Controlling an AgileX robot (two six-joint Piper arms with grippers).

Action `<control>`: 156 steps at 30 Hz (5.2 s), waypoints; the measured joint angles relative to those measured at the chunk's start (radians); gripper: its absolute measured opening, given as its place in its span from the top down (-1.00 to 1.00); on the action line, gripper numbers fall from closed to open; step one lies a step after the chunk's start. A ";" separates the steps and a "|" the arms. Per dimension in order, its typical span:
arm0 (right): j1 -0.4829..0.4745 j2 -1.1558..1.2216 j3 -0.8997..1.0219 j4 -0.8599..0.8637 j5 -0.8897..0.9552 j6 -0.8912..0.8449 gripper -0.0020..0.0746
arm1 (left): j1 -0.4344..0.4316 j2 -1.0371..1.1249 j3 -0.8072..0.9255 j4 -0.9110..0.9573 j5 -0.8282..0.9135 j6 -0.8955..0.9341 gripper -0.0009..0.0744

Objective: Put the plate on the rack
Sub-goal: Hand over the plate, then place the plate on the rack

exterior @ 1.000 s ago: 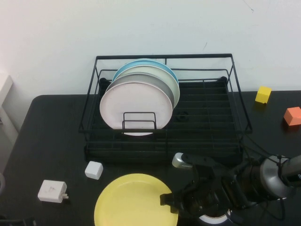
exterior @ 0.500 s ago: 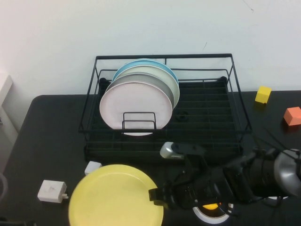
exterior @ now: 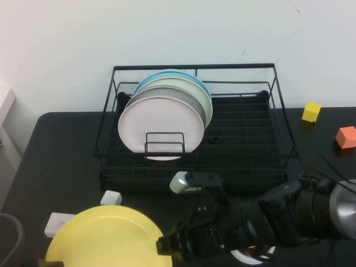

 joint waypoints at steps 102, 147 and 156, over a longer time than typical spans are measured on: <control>-0.302 -1.049 -0.054 -1.575 0.649 0.511 0.94 | 0.000 0.736 -0.625 -1.311 -0.029 2.885 0.87; -0.302 -1.051 -0.003 -1.610 0.675 0.620 0.95 | -0.041 1.117 -0.809 -1.318 -0.089 2.900 0.40; -0.302 -1.055 -0.003 -1.586 0.682 0.620 0.95 | -0.041 1.112 -0.809 -1.318 -0.063 2.841 -0.33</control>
